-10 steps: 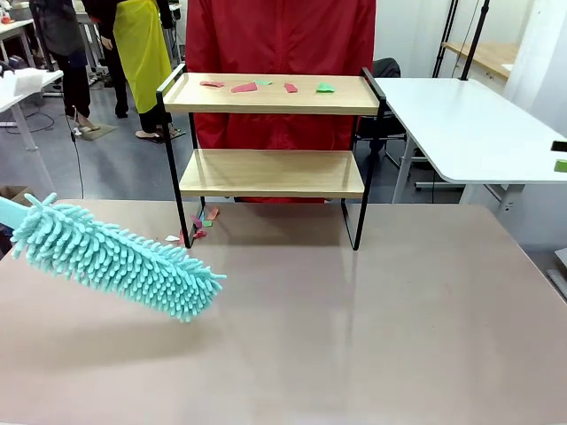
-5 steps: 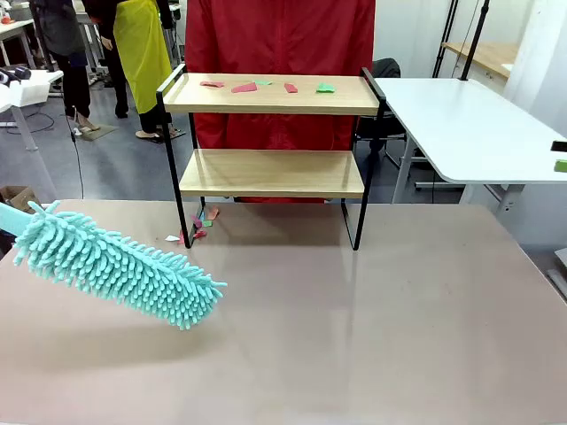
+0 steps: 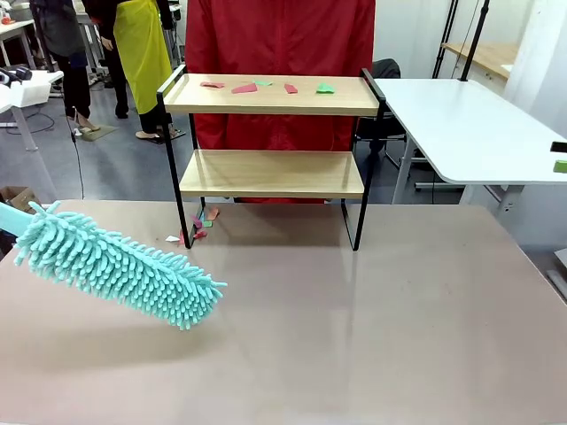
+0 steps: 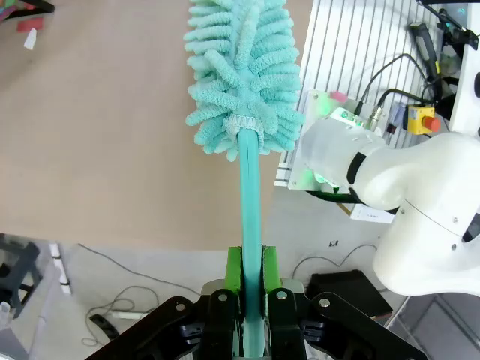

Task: Clean the shelf.
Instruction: Clean the specific section of the Shelf indicated by the human with the Duster.

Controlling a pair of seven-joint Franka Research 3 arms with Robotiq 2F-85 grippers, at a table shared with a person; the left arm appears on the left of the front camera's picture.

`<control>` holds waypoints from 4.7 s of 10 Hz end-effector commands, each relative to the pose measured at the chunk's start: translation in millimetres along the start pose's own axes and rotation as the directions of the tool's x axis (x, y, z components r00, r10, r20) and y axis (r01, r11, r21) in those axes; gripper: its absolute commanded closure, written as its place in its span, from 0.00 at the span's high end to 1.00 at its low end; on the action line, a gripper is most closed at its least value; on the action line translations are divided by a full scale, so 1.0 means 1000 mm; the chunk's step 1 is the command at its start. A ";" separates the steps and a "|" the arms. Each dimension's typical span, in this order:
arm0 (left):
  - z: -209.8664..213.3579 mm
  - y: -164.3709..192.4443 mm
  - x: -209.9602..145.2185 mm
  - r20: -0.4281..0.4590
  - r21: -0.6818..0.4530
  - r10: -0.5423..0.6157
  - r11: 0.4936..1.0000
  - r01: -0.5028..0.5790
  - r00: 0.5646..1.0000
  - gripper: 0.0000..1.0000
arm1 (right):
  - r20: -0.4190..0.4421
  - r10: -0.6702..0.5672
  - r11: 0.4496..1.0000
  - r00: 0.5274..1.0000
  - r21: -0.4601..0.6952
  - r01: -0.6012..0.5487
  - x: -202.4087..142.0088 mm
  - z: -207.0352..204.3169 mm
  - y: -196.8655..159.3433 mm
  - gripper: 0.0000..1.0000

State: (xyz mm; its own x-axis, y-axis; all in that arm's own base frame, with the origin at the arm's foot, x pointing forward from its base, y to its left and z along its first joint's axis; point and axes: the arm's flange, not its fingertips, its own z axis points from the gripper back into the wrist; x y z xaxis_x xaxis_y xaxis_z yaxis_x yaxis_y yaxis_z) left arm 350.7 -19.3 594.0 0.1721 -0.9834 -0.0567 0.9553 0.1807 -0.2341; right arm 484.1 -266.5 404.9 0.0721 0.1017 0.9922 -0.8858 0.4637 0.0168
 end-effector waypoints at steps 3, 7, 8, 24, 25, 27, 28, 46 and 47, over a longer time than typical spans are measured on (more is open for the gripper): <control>0.000 -0.003 0.001 0.004 0.005 0.003 1.000 -0.003 1.000 0.13 | -0.001 0.008 1.000 1.000 0.001 -0.008 0.004 -0.001 0.001 1.00; 0.000 -0.003 0.001 0.004 0.005 0.003 1.000 -0.003 1.000 0.13 | -0.001 0.008 1.000 1.000 0.001 -0.008 0.004 -0.001 0.001 1.00; 0.000 -0.003 0.001 0.004 0.005 0.003 1.000 -0.003 1.000 0.13 | -0.001 0.008 1.000 1.000 0.001 -0.008 0.004 -0.001 0.001 1.00; 0.003 -0.001 -0.001 0.055 -0.001 0.004 1.000 -0.004 0.998 0.13 | -0.001 0.008 1.000 1.000 0.001 -0.008 0.004 -0.001 0.001 1.00; 0.009 -0.002 -0.004 0.116 0.000 0.034 0.999 -0.034 0.993 0.13 | -0.001 0.008 1.000 1.000 0.001 -0.008 0.004 -0.001 0.001 1.00; 0.025 -0.004 -0.003 0.209 0.039 0.012 0.999 -0.020 0.978 0.13 | -0.001 0.008 1.000 1.000 0.001 -0.008 0.004 -0.001 0.001 1.00; 0.037 -0.008 0.001 0.271 0.065 -0.011 0.998 -0.006 0.963 0.13 | -0.001 0.008 1.000 1.000 0.001 -0.008 0.004 -0.001 0.001 1.00; 0.261 -0.119 0.324 0.665 -0.030 0.647 0.524 -0.851 0.374 0.13 | -0.001 0.008 1.000 1.000 0.001 -0.008 0.004 -0.001 0.001 1.00; 0.257 -0.119 0.345 0.688 -0.031 0.648 0.478 -0.878 0.328 0.13 | -0.001 0.008 1.000 1.000 0.001 -0.008 0.004 -0.001 0.001 1.00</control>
State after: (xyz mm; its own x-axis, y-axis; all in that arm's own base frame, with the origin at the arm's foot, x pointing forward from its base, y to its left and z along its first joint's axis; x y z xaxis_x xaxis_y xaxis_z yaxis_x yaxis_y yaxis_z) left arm 353.2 -359.8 833.2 0.8399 -0.2638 0.4743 0.3526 0.9296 -0.1074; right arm 484.0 -267.0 405.2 0.0715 0.1019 0.9922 -0.8855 0.4643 0.0162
